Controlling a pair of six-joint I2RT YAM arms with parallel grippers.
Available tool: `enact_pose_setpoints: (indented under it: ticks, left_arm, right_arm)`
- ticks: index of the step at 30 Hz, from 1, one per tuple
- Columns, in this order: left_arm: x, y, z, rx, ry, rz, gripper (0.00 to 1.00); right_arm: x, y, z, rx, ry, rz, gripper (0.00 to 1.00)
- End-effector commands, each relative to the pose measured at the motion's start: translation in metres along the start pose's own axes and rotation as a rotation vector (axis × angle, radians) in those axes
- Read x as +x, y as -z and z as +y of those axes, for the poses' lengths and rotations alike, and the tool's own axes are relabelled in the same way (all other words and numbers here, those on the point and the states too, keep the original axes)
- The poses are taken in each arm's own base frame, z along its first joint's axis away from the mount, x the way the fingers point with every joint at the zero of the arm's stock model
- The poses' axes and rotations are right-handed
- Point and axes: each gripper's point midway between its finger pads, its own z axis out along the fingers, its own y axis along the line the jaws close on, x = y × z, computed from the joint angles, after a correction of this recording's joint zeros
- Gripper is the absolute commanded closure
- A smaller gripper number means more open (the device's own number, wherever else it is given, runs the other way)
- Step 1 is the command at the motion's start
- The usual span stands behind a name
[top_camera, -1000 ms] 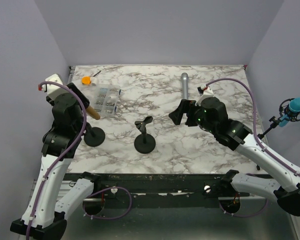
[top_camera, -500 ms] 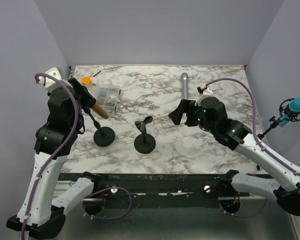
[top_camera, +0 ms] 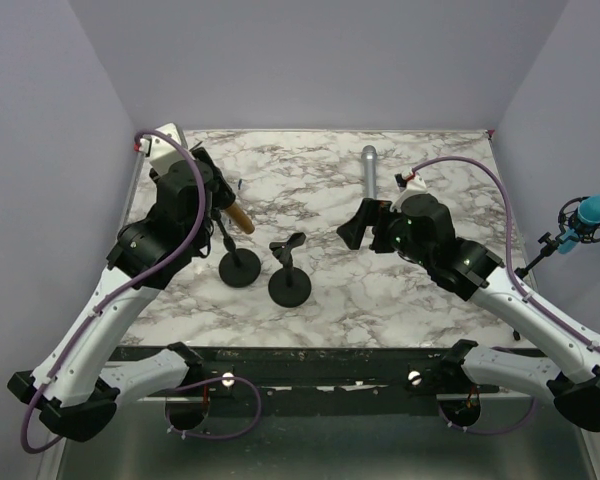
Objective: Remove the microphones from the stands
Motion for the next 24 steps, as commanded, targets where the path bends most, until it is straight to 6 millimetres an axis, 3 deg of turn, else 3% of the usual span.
enact_pose_setpoints:
  ticks: [1,4,9,14,20,24]
  left_arm:
    - [-0.028,-0.001,-0.007,-0.021,0.106,-0.121,1.00]
    - [-0.020,-0.002,-0.009,-0.015,0.134,-0.103,1.00]
    - [-0.012,0.000,-0.014,0.028,0.163,-0.076,0.62]
    - [-0.005,0.002,-0.016,0.052,0.182,-0.054,0.42]
    - [-0.005,0.011,-0.016,0.099,0.169,-0.043,0.06]
    - [-0.014,0.026,-0.018,0.182,0.136,-0.060,0.01]
  right_arm:
    - [0.012,0.006,-0.003,0.002,-0.002,0.034,0.00]
    - [0.012,0.006,-0.004,0.003,0.001,0.032,0.00]
    - [0.012,0.004,-0.002,-0.005,0.030,0.046,0.00]
    - [0.005,0.001,0.007,-0.028,0.062,0.053,0.00]
    - [-0.018,-0.001,0.023,-0.053,0.106,0.025,0.00]
    - [-0.036,-0.001,0.044,-0.105,0.142,0.000,0.00]
